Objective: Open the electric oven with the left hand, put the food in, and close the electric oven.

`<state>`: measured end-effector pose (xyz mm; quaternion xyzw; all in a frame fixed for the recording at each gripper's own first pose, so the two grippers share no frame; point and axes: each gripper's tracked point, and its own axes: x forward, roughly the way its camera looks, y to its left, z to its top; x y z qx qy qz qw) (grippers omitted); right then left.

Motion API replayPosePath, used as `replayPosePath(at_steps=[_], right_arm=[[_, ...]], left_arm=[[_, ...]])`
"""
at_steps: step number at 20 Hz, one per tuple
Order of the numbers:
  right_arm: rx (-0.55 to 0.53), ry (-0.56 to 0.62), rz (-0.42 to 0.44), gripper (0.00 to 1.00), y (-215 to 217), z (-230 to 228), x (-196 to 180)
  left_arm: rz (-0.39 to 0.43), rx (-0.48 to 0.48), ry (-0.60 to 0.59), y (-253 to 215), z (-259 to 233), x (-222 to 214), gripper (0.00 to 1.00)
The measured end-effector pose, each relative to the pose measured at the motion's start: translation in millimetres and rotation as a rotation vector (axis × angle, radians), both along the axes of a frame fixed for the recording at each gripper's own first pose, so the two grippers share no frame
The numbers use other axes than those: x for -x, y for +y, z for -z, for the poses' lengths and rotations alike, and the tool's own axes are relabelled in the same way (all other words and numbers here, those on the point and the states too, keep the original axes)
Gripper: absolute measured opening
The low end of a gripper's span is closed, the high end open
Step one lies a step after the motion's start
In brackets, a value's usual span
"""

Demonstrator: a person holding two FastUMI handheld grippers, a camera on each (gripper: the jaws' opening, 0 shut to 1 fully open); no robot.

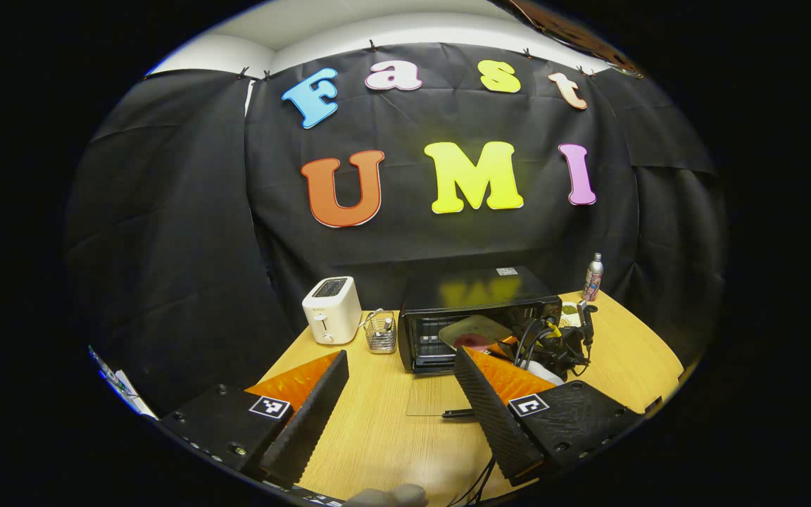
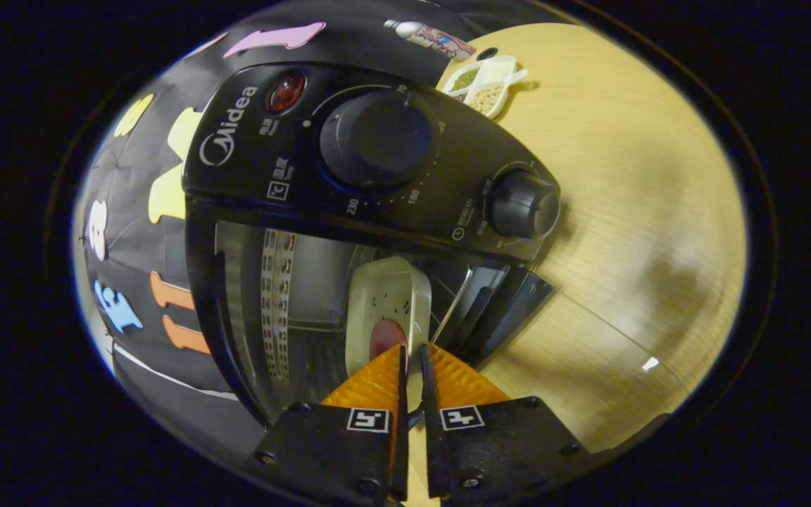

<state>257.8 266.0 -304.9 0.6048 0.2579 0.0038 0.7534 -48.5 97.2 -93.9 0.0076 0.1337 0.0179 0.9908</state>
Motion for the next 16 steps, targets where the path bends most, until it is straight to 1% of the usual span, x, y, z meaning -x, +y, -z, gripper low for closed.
replayPosePath(at_steps=[1, 3, 4, 5, 6, 7, 8, 9, 10, 11, 12, 16], right_arm=[[0.007, -0.015, 0.001, 0.09, -4, -3, 0], [0.048, -0.029, -0.010, 0.22, -9, -11, 8], [0.066, -0.030, -0.016, 0.38, -11, -15, 12], [0.084, -0.035, -0.031, 0.56, -15, -19, 18], [0.107, -0.036, -0.048, 0.58, -19, -24, 25], [0.146, -0.045, -0.062, 0.64, -25, -29, 33], [0.194, -0.054, -0.074, 0.83, -32, -35, 41], [0.251, -0.061, -0.089, 0.80, -41, -43, 52], [0.311, -0.077, -0.103, 0.86, -49, -51, 62], [0.386, -0.094, -0.120, 0.88, -59, -58, 70], [0.464, -0.104, -0.145, 0.92, -68, -62, 76], [0.699, -0.180, -0.174, 0.94, -110, -97, 116]], left_arm=[[0.003, 0.005, -0.001, -2, 0, 0, 0.97], [0.009, 0.006, -0.008, -5, -3, 0, 0.97], [0.011, 0.003, -0.015, -5, -5, 0, 0.97], [0.013, 0.005, -0.020, -6, -7, 1, 0.96], [0.013, 0.009, -0.028, -6, -10, 1, 0.97], [0.013, 0.014, -0.033, -5, -12, 0, 0.97], [0.011, 0.018, -0.038, -5, -14, 1, 0.97], [0.012, 0.025, -0.041, -5, -14, 2, 0.97], [0.014, 0.031, -0.043, -5, -14, 2, 0.97], [0.016, 0.036, -0.044, -6, -12, 2, 0.97], [0.017, 0.037, -0.046, -7, -12, 2, 0.97], [0.029, 0.038, -0.053, -14, -1, 7, 0.97]])
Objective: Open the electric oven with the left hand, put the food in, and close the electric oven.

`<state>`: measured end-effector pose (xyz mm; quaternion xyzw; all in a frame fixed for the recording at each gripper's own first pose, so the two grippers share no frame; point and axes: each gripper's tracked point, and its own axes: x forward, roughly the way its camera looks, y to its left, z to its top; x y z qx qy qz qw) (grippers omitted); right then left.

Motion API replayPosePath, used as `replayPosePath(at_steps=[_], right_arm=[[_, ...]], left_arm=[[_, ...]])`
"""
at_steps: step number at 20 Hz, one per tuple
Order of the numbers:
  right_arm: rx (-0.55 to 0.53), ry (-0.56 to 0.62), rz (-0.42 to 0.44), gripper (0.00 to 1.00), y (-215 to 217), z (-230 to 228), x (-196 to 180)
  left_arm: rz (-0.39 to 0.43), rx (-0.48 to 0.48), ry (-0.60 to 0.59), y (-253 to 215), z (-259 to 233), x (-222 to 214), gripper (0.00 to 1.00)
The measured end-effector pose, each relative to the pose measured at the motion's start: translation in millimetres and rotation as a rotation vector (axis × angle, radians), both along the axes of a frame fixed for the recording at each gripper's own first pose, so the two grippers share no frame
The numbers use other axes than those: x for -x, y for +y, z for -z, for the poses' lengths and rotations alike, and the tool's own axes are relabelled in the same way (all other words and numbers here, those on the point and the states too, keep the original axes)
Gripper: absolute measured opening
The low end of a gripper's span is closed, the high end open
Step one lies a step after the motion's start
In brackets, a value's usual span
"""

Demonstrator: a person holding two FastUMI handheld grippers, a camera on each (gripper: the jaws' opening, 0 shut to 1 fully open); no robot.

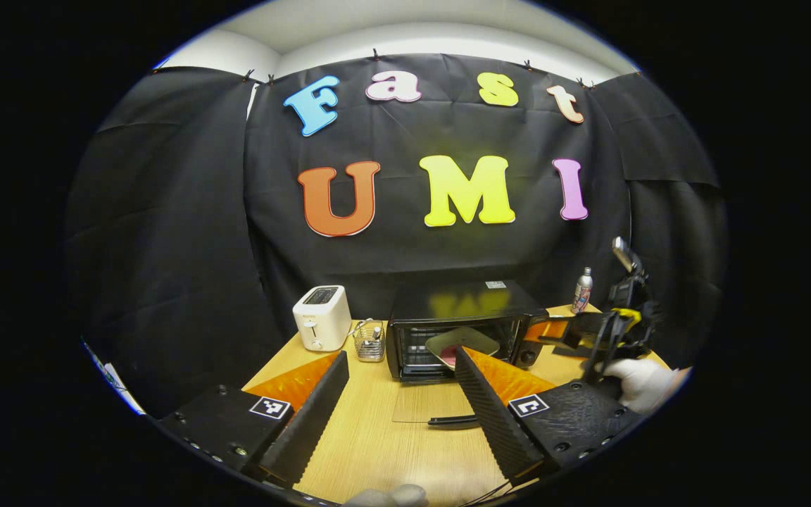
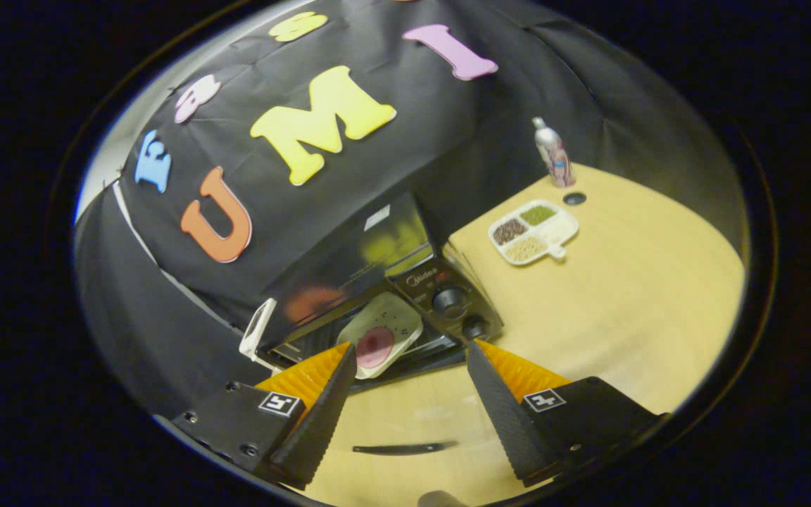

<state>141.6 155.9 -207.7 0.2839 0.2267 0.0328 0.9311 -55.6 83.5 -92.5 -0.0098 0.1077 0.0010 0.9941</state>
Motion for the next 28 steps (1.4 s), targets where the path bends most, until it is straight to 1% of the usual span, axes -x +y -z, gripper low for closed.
replayPosePath(at_steps=[3, 4, 6, 7, 10, 14, 15, 18, 19, 20, 21, 22, 23, 24, 25, 28], right_arm=[[0.171, -0.072, -0.004, 0.94, -38, -25, 35], [0.227, -0.087, 0.001, 1.00, -50, -30, 46], [0.304, -0.104, 0.010, 1.00, -69, -37, 70], [0.336, -0.108, 0.014, 0.94, -76, -39, 81], [0.435, -0.127, 0.030, 0.95, -101, -49, 113], [0.498, -0.134, 0.071, 0.96, -127, -63, 149], [0.513, -0.135, 0.078, 0.96, -132, -65, 154], [0.541, -0.130, 0.088, 0.96, -143, -68, 173], [0.540, -0.124, 0.088, 1.00, -144, -67, 179], [0.540, -0.119, 0.085, 0.96, -145, -65, 183], [0.544, -0.106, 0.081, 1.00, -147, -63, 186], [0.553, -0.096, 0.074, 0.96, -148, -61, 190], [0.562, -0.094, 0.070, 1.00, -150, -61, 192], [0.571, -0.090, 0.069, 1.00, -152, -62, 193], [0.579, -0.085, 0.070, 0.96, -154, -62, 195], [0.593, -0.080, 0.076, 0.96, -159, -67, 198]], left_arm=[[0.014, 0.015, 0.010, -8, 15, 2, 0.97], [0.017, 0.017, 0.018, -11, 20, 2, 0.97], [0.033, 0.022, 0.030, -19, 35, 2, 0.97], [0.043, 0.021, 0.040, -24, 44, 2, 0.97], [0.076, 0.021, 0.086, -39, 76, 2, 0.97], [0.122, 0.038, 0.142, -60, 119, 2, 0.97], [0.131, 0.041, 0.173, -65, 133, 3, 0.97], [0.154, 0.034, 0.216, -77, 163, 0, 0.97], [0.167, 0.034, 0.228, -82, 172, 0, 0.97], [0.177, 0.029, 0.237, -81, 178, 5, 0.97], [0.180, 0.016, 0.252, -82, 188, 3, 0.97], [0.181, 0.018, 0.270, -85, 196, 3, 0.97], [0.185, 0.028, 0.286, -88, 203, 2, 0.97], [0.186, 0.032, 0.302, -91, 213, 1, 0.97], [0.187, 0.036, 0.315, -94, 220, 1, 0.97], [0.192, 0.050, 0.352, -103, 237, -6, 0.97]])
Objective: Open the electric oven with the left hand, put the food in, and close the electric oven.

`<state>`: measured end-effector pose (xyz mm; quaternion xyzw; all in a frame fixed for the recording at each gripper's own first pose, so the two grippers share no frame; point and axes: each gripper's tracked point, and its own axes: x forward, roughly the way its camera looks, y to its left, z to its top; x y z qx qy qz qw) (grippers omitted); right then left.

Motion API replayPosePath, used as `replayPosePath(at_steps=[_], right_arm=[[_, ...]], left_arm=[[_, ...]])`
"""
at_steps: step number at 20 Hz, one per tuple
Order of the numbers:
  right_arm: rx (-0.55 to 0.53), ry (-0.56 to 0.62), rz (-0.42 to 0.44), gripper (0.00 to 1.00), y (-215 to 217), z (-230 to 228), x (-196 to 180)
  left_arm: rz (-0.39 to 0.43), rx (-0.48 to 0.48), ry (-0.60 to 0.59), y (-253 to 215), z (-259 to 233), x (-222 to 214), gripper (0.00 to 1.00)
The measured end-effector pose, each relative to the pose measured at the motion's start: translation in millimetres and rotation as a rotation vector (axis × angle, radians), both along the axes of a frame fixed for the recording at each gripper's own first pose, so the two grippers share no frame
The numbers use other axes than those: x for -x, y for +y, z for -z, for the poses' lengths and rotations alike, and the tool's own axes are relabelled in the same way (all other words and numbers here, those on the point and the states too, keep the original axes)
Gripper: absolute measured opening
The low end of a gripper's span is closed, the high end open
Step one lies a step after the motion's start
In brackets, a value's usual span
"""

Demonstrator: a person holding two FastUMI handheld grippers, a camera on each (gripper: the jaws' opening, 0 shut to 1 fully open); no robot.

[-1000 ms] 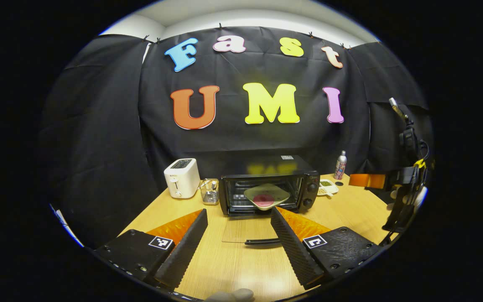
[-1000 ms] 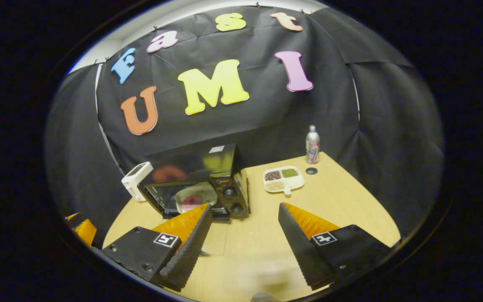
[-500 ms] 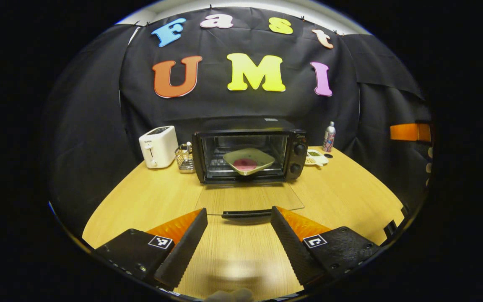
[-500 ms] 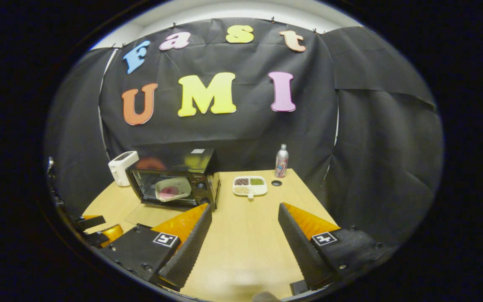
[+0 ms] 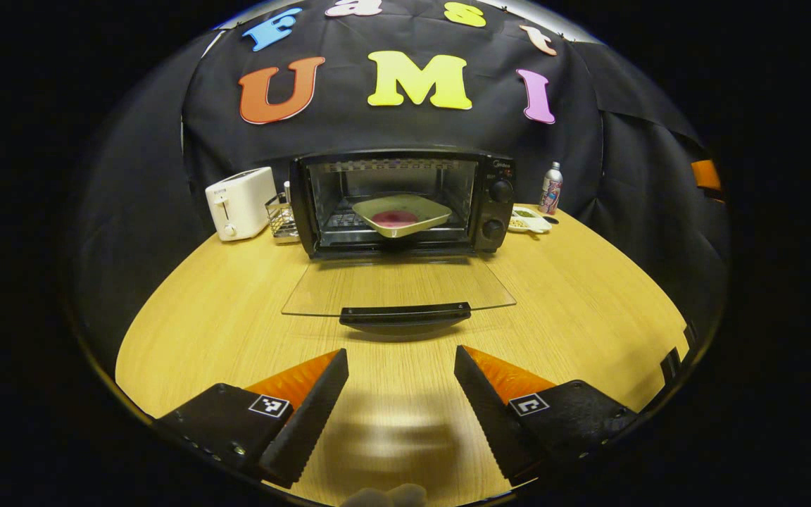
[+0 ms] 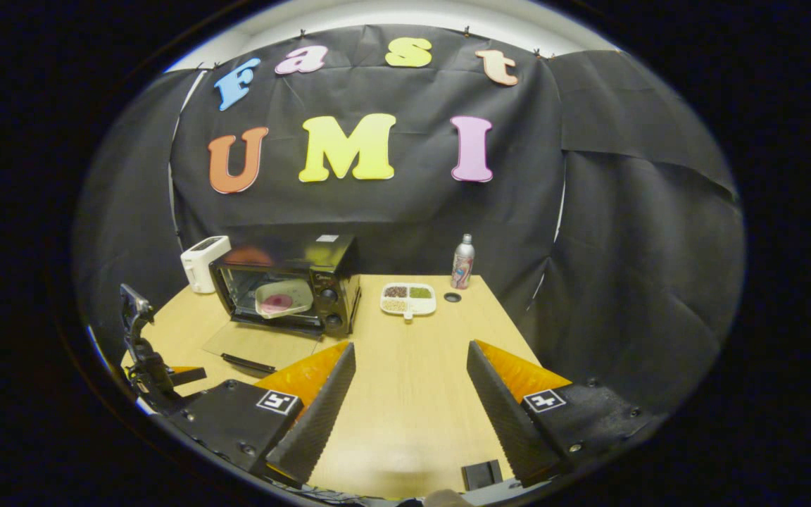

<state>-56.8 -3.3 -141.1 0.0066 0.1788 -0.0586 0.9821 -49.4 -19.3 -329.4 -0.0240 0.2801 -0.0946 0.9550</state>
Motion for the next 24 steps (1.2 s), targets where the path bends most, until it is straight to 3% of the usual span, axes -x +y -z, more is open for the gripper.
replayPosePath(at_steps=[1, 2, 3, 6, 13, 14, 19, 24], right_arm=[[0.003, 0.001, 0.004, 1.00, -2, 0, 1], [0.003, 0.004, 0.012, 0.96, -5, 0, 3], [0.000, 0.010, 0.020, 1.00, -7, 2, 4], [-0.004, 0.027, 0.046, 0.96, -16, 5, 9], [0.006, 0.059, 0.069, 1.00, -25, 13, 8], [0.012, 0.057, 0.069, 0.96, -25, 13, 7], [0.017, 0.072, 0.058, 1.00, -20, 17, -3], [0.005, 0.064, 0.052, 0.96, -17, 14, -13]], left_arm=[[0.001, -0.001, 0.005, -3, 5, -4, 0.97], [0.003, -0.004, 0.008, -7, 9, -8, 0.97], [0.007, -0.005, 0.012, -10, 15, -11, 0.97], [0.013, -0.009, 0.032, -21, 33, -31, 1.00], [0.017, -0.020, 0.078, -29, 60, -54, 0.97], [0.013, -0.027, 0.081, -26, 62, -58, 0.97], [-0.003, -0.014, 0.106, -21, 64, -67, 0.97], [-0.003, -0.021, 0.094, -20, 51, -70, 0.98]])
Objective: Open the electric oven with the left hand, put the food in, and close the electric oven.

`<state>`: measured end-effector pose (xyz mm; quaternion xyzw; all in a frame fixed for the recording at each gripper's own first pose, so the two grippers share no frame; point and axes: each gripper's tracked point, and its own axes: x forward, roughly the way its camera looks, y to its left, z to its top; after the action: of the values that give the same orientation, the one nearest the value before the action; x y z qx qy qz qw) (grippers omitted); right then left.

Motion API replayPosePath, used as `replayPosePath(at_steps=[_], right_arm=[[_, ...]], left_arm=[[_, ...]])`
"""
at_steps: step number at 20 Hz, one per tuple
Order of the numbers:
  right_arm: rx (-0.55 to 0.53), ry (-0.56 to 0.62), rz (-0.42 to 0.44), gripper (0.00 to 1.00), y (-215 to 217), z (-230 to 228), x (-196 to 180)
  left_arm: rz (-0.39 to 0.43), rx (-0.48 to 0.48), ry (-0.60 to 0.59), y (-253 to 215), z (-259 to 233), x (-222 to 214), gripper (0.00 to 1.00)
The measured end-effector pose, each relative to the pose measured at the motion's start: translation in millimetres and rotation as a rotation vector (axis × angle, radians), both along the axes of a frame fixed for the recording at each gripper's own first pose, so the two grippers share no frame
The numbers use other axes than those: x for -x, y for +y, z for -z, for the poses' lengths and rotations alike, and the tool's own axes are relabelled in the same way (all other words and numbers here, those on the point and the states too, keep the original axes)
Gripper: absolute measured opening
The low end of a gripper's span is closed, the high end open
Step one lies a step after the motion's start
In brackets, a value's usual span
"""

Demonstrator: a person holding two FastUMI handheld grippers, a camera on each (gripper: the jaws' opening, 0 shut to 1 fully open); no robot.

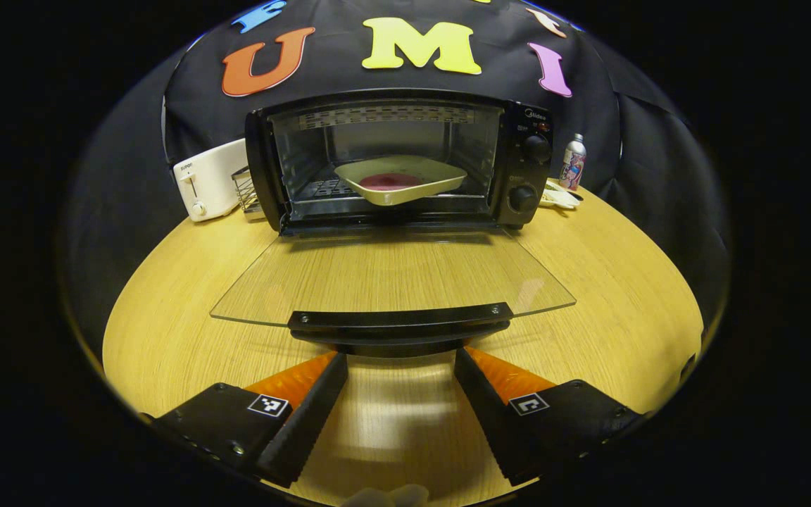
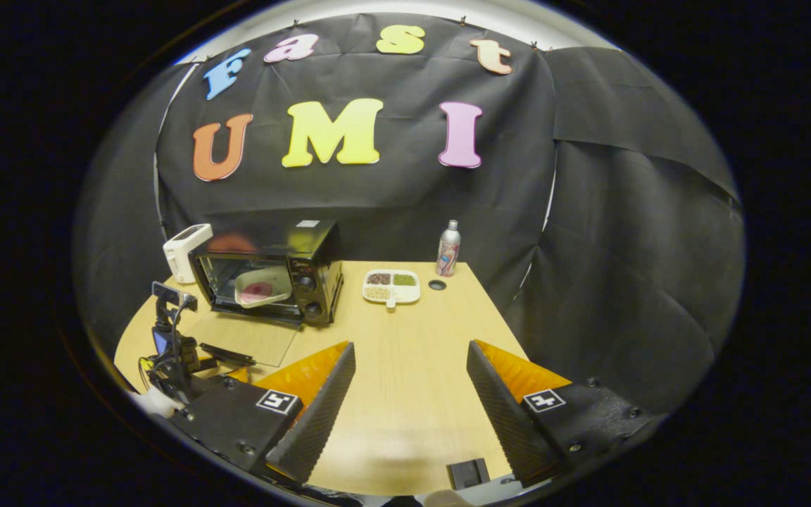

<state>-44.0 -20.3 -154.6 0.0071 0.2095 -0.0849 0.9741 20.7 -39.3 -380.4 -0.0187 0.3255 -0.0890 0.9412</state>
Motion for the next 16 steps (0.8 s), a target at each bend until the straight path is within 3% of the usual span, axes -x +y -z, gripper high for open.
replayPosePath(at_steps=[6, 7, 8, 16], right_arm=[[-0.026, 0.004, 0.005, 1.00, -3, 2, -8], [-0.034, 0.004, 0.006, 0.96, -4, 3, -9], [-0.041, 0.004, 0.007, 1.00, -4, 3, -10], [-0.050, 0.015, 0.001, 0.96, -4, 7, -15]], left_arm=[[-0.005, 0.006, -0.069, 0, -42, -21, 0.98], [0.000, 0.009, -0.085, -1, -52, -26, 0.98], [0.001, 0.009, -0.104, 0, -61, -32, 0.98], [0.004, 0.015, -0.232, 1, -119, -83, 0.98]])
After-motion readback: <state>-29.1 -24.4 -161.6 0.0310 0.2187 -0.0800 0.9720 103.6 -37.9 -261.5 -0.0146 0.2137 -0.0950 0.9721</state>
